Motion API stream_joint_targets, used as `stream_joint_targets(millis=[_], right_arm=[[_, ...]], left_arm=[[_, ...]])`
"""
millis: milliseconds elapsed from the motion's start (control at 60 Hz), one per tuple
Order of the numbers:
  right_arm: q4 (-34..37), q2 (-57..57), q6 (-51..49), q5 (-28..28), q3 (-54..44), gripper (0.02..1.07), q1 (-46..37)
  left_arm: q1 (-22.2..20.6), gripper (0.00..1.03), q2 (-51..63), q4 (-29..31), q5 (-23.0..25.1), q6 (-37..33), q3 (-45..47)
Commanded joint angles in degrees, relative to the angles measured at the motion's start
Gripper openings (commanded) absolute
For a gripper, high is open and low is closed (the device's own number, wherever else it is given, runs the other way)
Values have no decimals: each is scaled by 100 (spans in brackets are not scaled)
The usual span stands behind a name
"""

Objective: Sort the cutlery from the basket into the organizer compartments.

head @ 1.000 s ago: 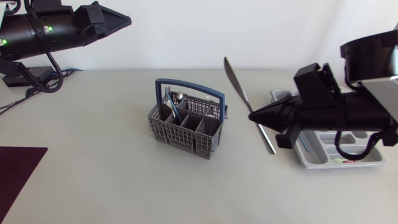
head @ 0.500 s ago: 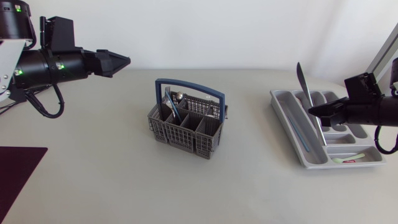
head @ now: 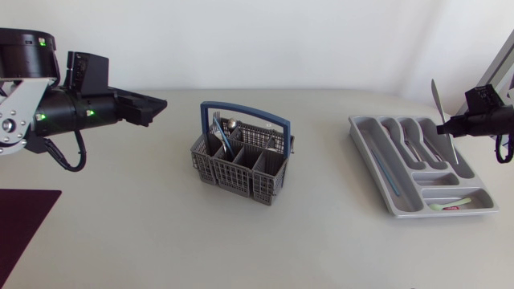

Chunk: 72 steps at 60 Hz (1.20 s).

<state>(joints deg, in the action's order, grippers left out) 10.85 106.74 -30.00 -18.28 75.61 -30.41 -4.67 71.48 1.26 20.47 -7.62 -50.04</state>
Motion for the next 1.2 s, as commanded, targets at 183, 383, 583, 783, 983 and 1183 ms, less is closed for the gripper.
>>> stream_joint_targets(millis=[183,383,583,783,983,1183], right_arm=[[-101,1147,187,580,902,8,-158],[-4,1789,205,862,1465,8,-228],[31,1947,179,1037,1412,8,-167],[-48,1622,187,1046,1017,52,-149],[-347,189,117,1090,-223,77,176],[-285,-1384,187,1011,-1479,63,1037]], left_arm=[[141,60,358,-310,-131,-267,328],[256,60,551,-398,-166,-354,381],[282,60,771,-539,-166,-390,460],[282,59,946,-662,-166,-469,513],[177,51,1342,-750,-166,-539,355],[45,34,1676,-794,-157,-539,197]])
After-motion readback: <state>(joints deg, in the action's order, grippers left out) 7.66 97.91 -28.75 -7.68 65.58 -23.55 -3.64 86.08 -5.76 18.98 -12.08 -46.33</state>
